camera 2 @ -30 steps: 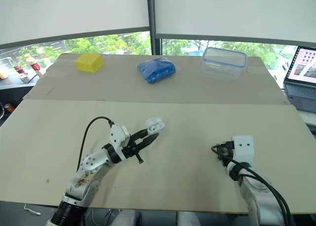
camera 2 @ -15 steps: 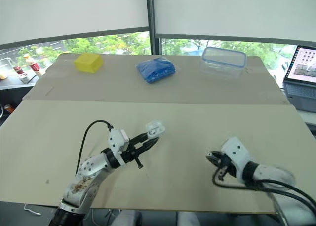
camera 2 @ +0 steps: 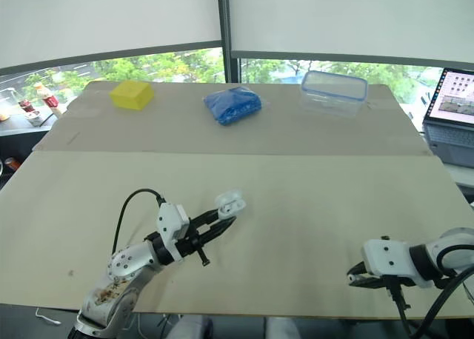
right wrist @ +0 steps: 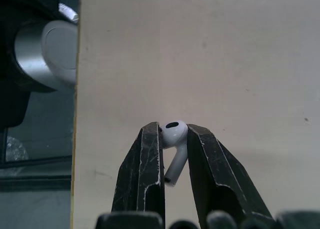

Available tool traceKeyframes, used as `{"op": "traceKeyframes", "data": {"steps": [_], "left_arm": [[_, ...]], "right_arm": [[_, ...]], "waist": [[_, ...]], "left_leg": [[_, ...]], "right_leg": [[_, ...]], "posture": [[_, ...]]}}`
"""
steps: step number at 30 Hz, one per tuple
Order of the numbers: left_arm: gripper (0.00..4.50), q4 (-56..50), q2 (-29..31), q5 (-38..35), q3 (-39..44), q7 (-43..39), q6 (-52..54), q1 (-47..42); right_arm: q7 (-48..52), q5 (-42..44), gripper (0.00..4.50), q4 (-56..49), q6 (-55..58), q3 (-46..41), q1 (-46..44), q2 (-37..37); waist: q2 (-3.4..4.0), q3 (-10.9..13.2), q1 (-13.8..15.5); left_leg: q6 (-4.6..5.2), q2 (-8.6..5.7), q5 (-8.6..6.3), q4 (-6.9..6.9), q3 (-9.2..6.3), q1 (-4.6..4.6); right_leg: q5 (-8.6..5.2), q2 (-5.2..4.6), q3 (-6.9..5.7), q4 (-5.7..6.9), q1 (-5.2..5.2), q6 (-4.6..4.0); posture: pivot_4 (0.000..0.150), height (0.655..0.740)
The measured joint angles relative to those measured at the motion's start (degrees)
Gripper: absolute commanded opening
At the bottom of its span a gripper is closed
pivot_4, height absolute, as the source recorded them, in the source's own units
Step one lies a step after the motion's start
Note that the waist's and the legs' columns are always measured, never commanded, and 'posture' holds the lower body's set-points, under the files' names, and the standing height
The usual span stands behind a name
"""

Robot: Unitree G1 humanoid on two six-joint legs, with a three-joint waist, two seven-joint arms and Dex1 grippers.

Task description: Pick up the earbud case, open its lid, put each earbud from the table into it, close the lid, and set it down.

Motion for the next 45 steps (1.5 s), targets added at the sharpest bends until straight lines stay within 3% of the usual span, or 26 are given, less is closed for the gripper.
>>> {"op": "traceKeyframes", "data": {"steps": [13,15,18,27,33,37,45], "left_arm": [[0.53,-1.3,0.6,-0.1,0.0,0.9,1.0,0.5],[0.53,-1.3,0.7,-0.1,0.0,0.9,1.2,0.5],[0.53,-1.3,0.8,-0.1,0.0,0.9,1.4,0.5],[0.53,-1.3,0.7,-0.1,-0.2,0.6,1.6,0.2],[0.53,-1.2,0.6,0.0,-0.5,0.6,1.6,0.2],[0.53,-1.2,0.1,0.0,-1.4,0.8,1.6,0.2],[0.53,-1.2,0.1,0.0,-1.6,0.9,1.7,0.4]], "right_arm": [[1.6,-2.5,0.31,3.9,0.4,5.9,-6.6,0.3],[1.6,-2.6,1.38,4.0,1.2,6.4,-7.1,0.3],[1.5,-2.9,2.38,4.0,1.1,6.4,-7.3,0.3],[-1.4,-3.1,2.39,-5.0,6.7,1.8,-2.0,-2.1],[-5.4,-9.5,2.39,-20.9,23.4,-2.4,1.7,-9.2],[-6.8,-12.9,2.39,-26.9,30.0,0.7,1.6,-11.0],[-9.1,-16.8,2.39,-26.0,32.8,8.7,-2.9,-10.1]], "waist": [[0.01,0.0,0.1],[0.01,0.0,0.1],[0.00,0.0,0.1],[0.10,0.0,0.1],[0.12,0.0,0.2],[0.09,0.0,0.2],[0.09,0.0,0.1]], "left_leg": [[0.00,0.00,0.00,0.01,0.00,0.01],[0.00,0.00,0.00,0.01,0.00,0.03],[0.00,0.00,0.00,0.01,0.00,0.07],[0.00,-0.01,0.00,0.02,0.00,0.05],[0.00,0.00,0.00,0.01,-0.01,0.03],[0.00,-0.01,0.00,0.02,0.01,0.01],[0.00,0.00,0.00,0.01,0.01,-0.01]], "right_leg": [[0.01,-0.01,0.00,0.00,0.01,-0.01],[0.01,-0.01,0.00,0.00,0.03,-0.01],[0.01,-0.01,0.00,0.00,0.06,-0.01],[0.01,-0.02,0.01,0.06,0.04,-0.01],[0.00,0.00,0.00,0.06,0.01,-0.01],[0.00,-0.02,0.00,-0.01,0.03,0.00],[0.00,-0.02,0.00,-0.01,-0.03,0.00]], "posture": [[0.150,0.6859],[0.150,0.6859],[0.150,0.6859],[0.150,0.6859],[0.150,0.6859],[0.150,0.6859],[0.150,0.6859]]}}
